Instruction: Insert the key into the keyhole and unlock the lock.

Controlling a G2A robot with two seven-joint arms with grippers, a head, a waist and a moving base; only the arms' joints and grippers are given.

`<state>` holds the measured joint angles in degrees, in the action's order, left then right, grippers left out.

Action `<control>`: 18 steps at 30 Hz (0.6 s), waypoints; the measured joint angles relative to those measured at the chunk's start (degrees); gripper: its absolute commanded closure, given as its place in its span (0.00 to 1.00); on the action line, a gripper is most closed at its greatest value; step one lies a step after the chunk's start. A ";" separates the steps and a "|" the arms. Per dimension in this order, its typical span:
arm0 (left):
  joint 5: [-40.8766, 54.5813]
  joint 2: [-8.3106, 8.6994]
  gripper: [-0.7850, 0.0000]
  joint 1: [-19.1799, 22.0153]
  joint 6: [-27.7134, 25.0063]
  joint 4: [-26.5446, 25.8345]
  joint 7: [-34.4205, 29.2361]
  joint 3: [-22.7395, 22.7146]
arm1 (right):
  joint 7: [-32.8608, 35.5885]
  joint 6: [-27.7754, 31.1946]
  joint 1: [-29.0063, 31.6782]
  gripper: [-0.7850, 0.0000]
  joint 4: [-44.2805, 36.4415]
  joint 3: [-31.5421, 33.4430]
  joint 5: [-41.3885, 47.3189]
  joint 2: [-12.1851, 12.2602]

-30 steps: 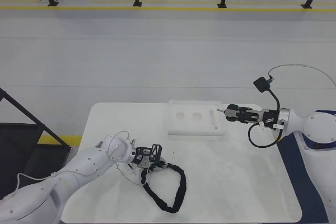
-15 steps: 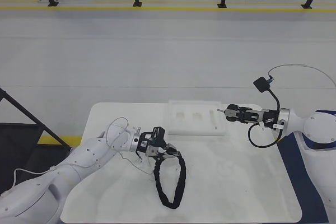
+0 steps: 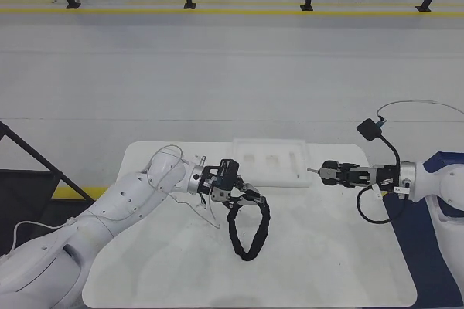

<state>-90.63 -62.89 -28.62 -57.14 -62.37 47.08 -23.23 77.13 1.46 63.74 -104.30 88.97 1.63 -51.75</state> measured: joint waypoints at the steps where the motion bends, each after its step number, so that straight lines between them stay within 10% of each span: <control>1: -0.48 0.07 1.00 0.25 0.09 -0.29 0.19 -0.24 | 1.20 -1.07 1.21 1.00 -1.67 1.26 -0.16 0.28; 18: -1.02 -1.54 1.00 3.28 -0.33 -4.31 -0.26 0.46 | 8.71 -4.48 12.01 1.00 -14.98 11.61 3.50 2.21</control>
<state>-91.65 -64.43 -25.34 -57.47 -66.68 46.82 -22.77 85.85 -3.02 75.74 -119.28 100.58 5.14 -49.54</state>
